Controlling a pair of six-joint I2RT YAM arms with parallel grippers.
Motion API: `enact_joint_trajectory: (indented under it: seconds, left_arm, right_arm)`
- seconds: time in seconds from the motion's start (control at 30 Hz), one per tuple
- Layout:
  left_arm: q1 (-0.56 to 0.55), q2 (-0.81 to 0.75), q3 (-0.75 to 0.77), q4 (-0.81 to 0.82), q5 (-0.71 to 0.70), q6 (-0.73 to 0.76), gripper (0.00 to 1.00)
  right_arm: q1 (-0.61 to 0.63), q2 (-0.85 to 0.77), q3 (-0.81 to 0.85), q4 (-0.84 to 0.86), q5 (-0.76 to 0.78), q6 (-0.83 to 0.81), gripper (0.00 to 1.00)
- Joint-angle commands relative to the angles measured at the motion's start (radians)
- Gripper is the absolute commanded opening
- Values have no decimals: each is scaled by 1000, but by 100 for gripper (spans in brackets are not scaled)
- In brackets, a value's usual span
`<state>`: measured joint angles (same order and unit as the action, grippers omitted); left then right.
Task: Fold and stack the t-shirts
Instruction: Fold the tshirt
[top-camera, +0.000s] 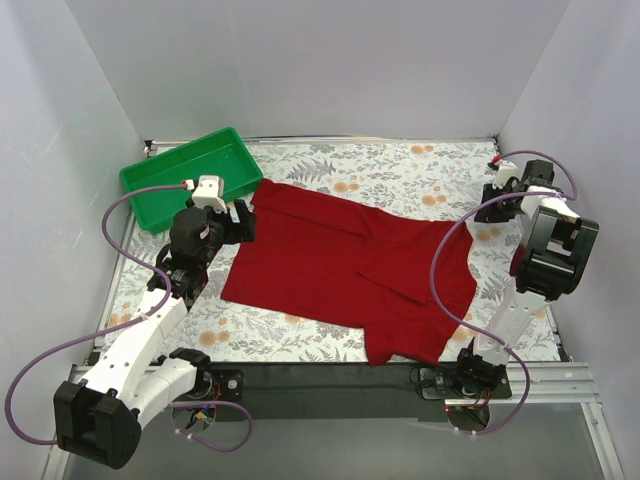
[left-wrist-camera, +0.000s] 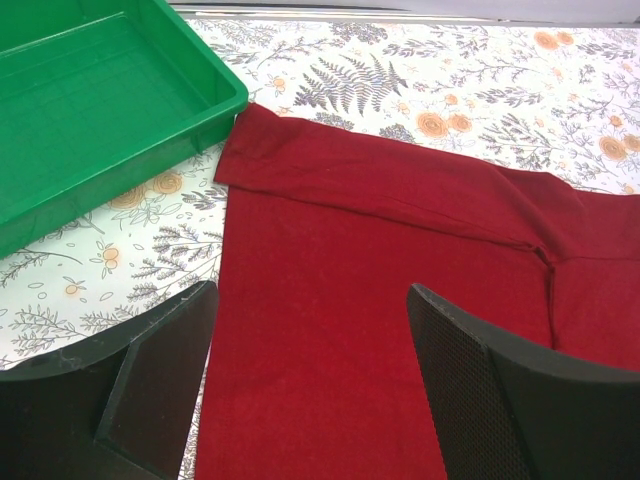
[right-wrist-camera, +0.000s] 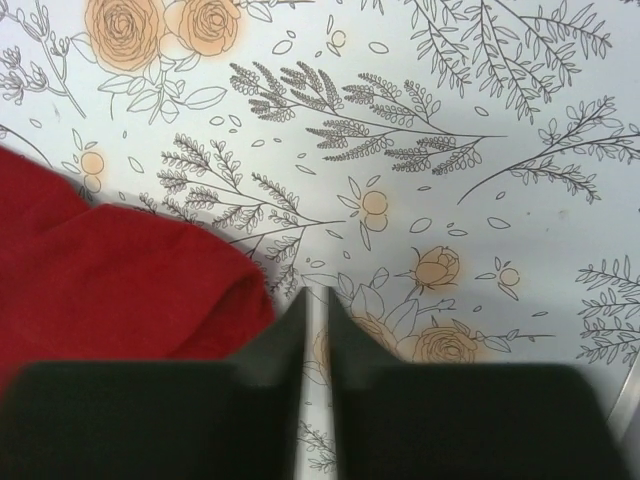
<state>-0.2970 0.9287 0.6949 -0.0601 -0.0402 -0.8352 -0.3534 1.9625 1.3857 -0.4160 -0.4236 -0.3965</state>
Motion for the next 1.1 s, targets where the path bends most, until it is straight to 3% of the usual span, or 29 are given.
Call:
enact_joint_trajectory:
  seconds: [0.0,0.13,0.43,0.77,0.87,0.9,1.0,1.07]
  left_arm:
    - [-4,5,3,2,13,-1,71]
    - [-4,12,3,0,14,-1,71]
    - [-2,19,5,0,13,-1,71]
    - [-4,21,3,0,11,1,71]
    - [-4,22,5,0,13,-1,71]
    - [-4,21,5,0,13,-1,71]
    - [-4,19,3,0,11,-1,71]
    - [-4,19,3,0,11,1,70]
  right_arm:
    - [-9,15,39,8,-53,-13,28]
    - [-9,32,38,-3,-128,-15,50]
    - [-2,84,33,-27,-202,-24,52]
    - [8,82,6,-43,-230,-38,42]
    - [8,79,3,-43,-221,-42,35]
    - [8,79,3,-43,-210,-42,27]
    - [8,76,12,-41,-195,-39,17]
    - [5,69,18,-40,-182,-38,14]
